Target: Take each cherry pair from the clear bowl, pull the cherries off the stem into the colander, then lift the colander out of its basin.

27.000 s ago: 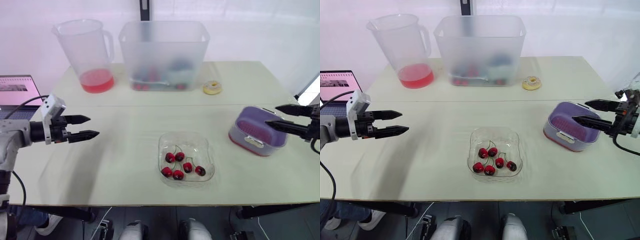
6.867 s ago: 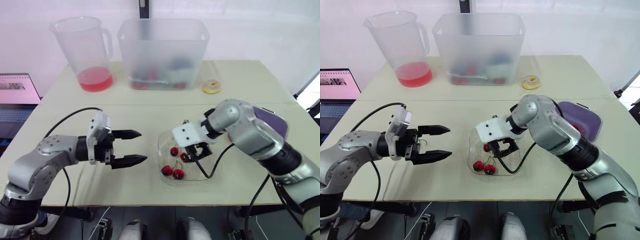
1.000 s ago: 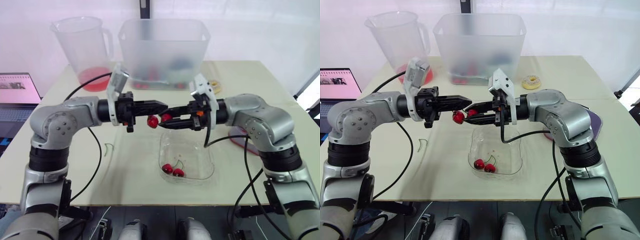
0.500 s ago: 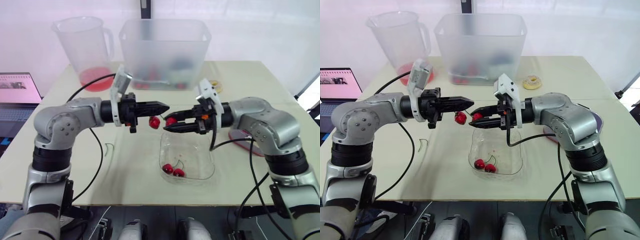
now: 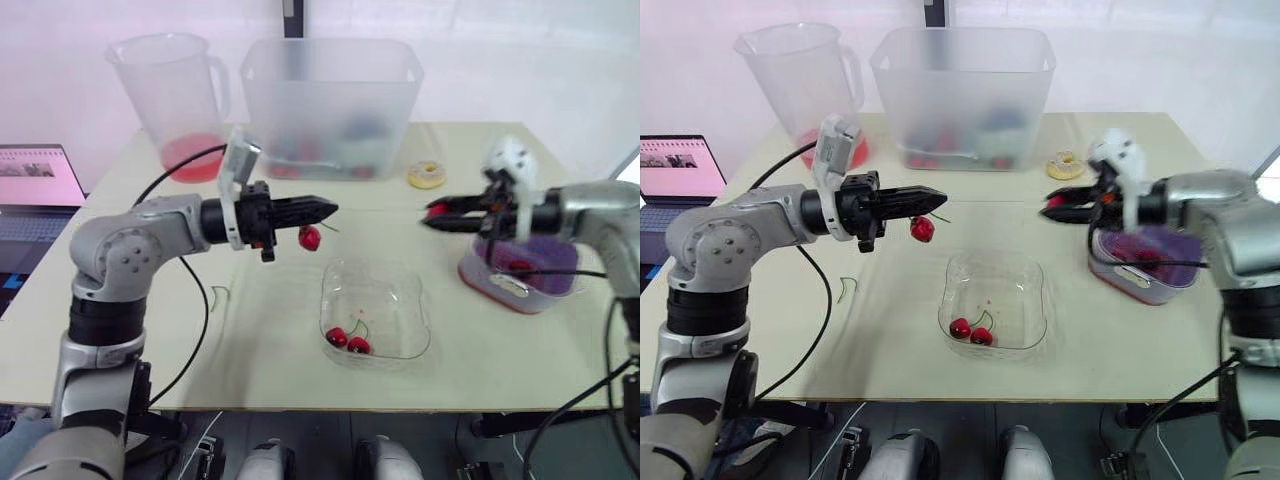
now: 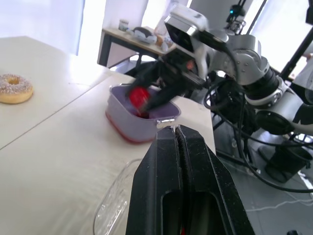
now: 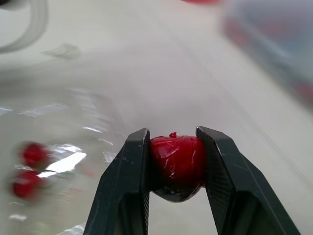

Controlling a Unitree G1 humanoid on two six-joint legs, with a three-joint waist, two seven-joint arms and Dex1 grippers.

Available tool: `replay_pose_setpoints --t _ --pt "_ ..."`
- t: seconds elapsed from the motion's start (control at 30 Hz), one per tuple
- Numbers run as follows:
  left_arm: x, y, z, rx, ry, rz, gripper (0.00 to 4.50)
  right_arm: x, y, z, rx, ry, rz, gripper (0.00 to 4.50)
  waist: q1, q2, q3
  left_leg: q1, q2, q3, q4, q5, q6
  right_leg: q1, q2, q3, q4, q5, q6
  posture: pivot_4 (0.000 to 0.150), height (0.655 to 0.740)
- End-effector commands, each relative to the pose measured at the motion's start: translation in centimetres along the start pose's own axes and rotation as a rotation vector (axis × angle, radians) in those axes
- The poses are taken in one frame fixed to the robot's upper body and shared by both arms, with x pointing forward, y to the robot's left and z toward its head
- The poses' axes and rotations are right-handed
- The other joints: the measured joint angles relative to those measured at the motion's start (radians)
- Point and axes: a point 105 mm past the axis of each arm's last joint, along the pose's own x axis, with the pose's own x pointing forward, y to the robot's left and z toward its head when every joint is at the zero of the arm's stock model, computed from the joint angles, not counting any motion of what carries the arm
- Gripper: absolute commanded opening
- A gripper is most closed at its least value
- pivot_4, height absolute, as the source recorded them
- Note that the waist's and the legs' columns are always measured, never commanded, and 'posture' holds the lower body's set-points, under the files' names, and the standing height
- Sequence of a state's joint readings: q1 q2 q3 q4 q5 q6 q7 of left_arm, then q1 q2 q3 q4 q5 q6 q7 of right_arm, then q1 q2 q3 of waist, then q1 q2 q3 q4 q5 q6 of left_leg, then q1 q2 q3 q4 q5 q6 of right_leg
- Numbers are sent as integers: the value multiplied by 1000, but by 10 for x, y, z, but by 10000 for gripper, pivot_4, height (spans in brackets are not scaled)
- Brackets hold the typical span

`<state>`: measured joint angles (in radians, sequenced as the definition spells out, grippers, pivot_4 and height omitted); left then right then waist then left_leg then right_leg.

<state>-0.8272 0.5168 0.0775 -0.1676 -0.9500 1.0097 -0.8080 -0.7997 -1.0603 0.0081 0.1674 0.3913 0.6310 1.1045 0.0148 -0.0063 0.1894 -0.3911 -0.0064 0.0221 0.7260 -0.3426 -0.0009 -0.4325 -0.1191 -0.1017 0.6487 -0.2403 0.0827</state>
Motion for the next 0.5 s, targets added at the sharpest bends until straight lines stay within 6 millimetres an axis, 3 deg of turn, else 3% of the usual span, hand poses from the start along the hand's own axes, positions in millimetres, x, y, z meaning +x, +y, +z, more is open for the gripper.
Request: replay_pose_setpoints --t 0.03,0.13,0.3,0.4,0.5 --pt "1 -6 16 72 -90 6 0 -26 -35 -27 -35 123 -158 14481 -2 0 0 0 0 0 0 0 0 0 0 0 0 0 0 1500 6886" --pt "4 -7 15 87 -107 12 0 -29 -47 -55 -11 186 -210 14481 -8 0 0 1 1 1 0 0 0 0 0 0 0 0 0 1500 6886" --pt "5 -6 12 93 -118 21 0 -18 -52 -82 18 217 -229 14481 -17 1 0 2 2 2 -1 0 0 0 1 0 0 0 0 1500 6886" --pt "6 -5 10 97 -120 32 0 -16 -53 -92 25 238 -228 24091 -10 1 0 1 1 2 -1 0 0 0 0 0 0 0 0 1500 6886" --pt "6 -5 11 100 -126 39 0 -17 -57 -88 12 235 -235 37921 -2 1 0 1 1 1 0 0 0 0 0 0 0 0 0 1500 6886"
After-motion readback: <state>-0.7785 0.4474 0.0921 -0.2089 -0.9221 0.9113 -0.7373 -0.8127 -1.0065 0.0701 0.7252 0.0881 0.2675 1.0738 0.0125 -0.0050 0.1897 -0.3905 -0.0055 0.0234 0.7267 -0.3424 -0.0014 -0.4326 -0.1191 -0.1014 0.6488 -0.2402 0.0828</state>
